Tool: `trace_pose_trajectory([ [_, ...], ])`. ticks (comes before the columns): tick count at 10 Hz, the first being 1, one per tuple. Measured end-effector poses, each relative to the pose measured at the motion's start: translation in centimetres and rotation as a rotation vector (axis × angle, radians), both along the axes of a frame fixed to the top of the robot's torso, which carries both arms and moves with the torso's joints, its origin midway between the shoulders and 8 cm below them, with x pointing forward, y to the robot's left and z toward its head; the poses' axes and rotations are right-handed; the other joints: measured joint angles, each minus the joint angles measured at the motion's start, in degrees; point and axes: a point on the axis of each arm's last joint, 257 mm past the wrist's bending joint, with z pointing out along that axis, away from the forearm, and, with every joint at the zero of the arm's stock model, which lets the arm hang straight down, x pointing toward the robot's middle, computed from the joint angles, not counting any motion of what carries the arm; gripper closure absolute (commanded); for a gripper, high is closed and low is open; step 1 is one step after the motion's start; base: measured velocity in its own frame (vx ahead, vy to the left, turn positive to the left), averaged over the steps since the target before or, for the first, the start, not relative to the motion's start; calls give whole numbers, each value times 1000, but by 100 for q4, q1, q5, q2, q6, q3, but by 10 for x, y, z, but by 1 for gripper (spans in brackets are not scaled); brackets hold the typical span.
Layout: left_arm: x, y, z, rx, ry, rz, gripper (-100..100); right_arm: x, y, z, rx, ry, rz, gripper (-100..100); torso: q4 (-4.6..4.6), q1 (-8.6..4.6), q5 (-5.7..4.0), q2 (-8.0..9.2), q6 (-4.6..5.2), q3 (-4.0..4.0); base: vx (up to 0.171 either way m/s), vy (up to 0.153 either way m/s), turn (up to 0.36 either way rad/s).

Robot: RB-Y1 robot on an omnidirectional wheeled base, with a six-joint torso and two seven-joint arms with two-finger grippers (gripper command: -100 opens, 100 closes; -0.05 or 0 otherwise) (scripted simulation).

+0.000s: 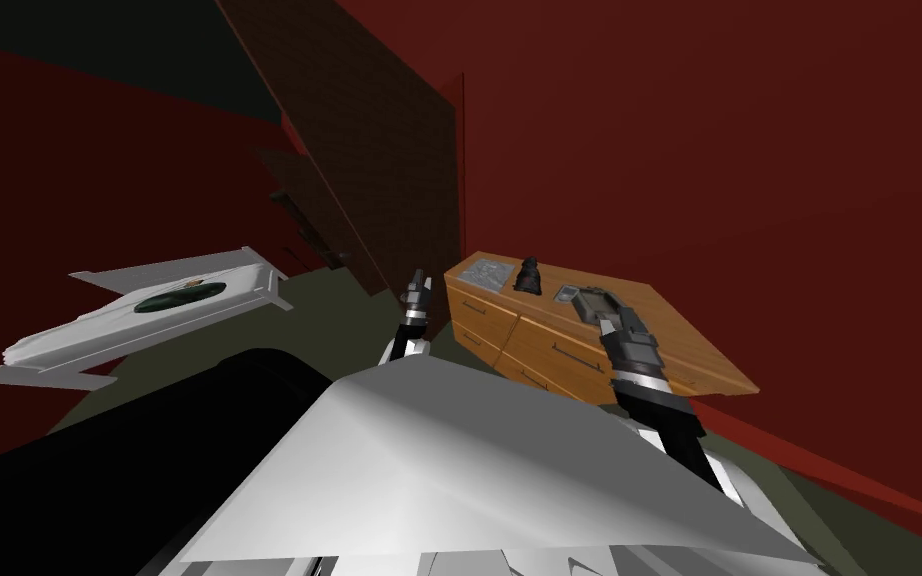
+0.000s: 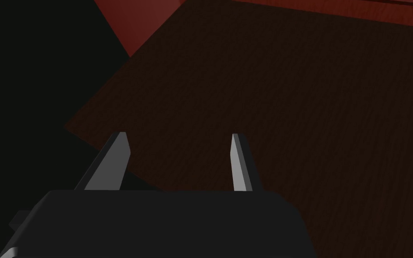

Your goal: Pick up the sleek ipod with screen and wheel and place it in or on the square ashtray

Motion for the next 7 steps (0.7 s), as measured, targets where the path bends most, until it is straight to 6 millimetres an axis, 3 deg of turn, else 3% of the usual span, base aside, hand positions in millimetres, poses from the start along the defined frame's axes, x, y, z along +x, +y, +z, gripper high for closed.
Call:
trace_pose_trajectory([
  [3, 0, 0, 0, 0, 0, 0, 0, -12, -42, -20, -105, 122, -60, -100, -1, 9, 3, -3, 0, -2, 26, 119, 95],
  [7, 0, 0, 0, 0, 0, 0, 0, -28, -90, -33, -221, 251, -131, -100, -1, -5, -1, -3, -1, -2, 22, 72, 73],
])
